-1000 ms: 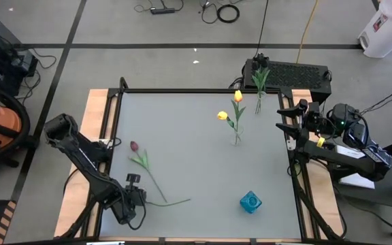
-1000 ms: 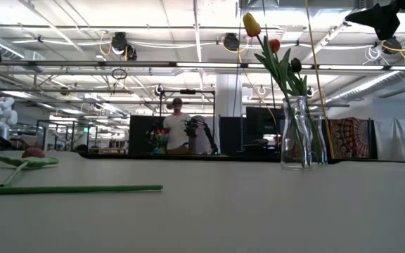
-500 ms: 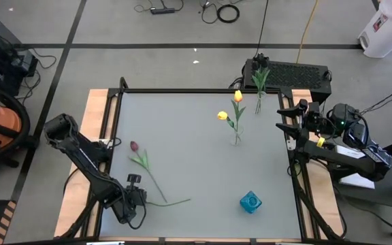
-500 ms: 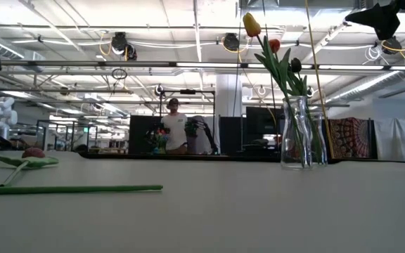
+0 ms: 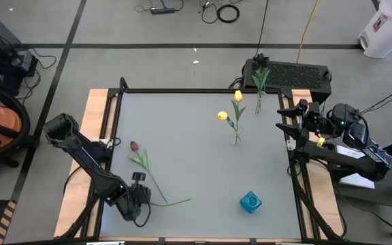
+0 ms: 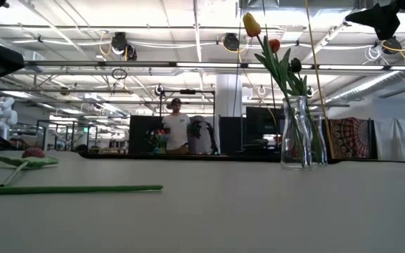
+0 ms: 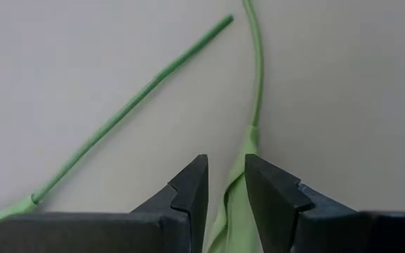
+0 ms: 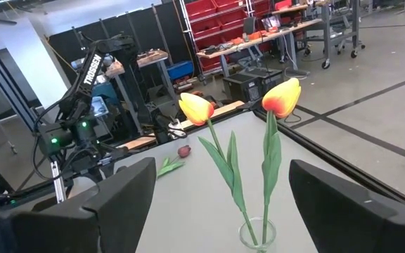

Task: Sort flowers into vase by color
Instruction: Put the black tulip into the top transparent vase

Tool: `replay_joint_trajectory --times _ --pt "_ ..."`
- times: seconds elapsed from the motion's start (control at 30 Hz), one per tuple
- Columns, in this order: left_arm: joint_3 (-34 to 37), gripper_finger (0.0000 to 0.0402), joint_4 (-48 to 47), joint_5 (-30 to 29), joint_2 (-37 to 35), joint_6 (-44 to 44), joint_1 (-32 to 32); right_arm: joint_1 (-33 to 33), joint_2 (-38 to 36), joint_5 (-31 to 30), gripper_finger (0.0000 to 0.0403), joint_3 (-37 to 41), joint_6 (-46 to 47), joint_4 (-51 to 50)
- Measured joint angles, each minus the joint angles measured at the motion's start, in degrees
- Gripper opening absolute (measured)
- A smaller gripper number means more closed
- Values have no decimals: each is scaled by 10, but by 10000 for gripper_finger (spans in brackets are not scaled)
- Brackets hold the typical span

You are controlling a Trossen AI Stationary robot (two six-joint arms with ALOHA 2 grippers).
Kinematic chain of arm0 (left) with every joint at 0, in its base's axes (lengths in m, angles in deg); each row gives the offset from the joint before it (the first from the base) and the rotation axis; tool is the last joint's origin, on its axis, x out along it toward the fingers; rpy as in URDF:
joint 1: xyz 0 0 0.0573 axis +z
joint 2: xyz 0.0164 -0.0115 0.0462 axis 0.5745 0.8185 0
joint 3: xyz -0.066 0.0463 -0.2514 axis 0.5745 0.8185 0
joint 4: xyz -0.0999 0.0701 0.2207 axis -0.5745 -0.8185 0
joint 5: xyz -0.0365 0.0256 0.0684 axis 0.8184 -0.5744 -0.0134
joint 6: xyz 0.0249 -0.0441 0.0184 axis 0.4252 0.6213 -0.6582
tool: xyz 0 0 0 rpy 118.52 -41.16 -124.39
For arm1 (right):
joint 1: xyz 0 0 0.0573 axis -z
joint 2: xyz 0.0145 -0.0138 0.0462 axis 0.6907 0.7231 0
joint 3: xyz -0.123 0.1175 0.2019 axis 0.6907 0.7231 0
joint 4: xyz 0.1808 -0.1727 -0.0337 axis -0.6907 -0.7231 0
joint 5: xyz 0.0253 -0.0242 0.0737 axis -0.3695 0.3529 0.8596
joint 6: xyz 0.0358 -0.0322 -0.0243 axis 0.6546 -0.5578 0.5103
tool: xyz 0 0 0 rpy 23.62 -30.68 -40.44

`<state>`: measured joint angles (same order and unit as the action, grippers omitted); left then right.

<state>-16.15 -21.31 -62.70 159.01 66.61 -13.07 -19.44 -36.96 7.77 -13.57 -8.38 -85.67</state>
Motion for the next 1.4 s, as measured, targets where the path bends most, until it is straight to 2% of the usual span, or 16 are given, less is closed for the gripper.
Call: replay_joint_trajectory --times 0.27,0.63,0.83,1.1,1.4 --pt "0 102 30 18 1 -1 0 0 0 0 318 0 0 0" --pt "0 102 45 -2 2 -33 24 0 0 0 318 0 0 0" --pt "-1 102 57 9 2 14 15 0 0 0 318 0 0 0" --pt "-1 102 43 3 45 153 5 0 0 0 318 0 0 0" --pt "-1 102 12 28 66 105 3 0 0 0 318 0 0 0"
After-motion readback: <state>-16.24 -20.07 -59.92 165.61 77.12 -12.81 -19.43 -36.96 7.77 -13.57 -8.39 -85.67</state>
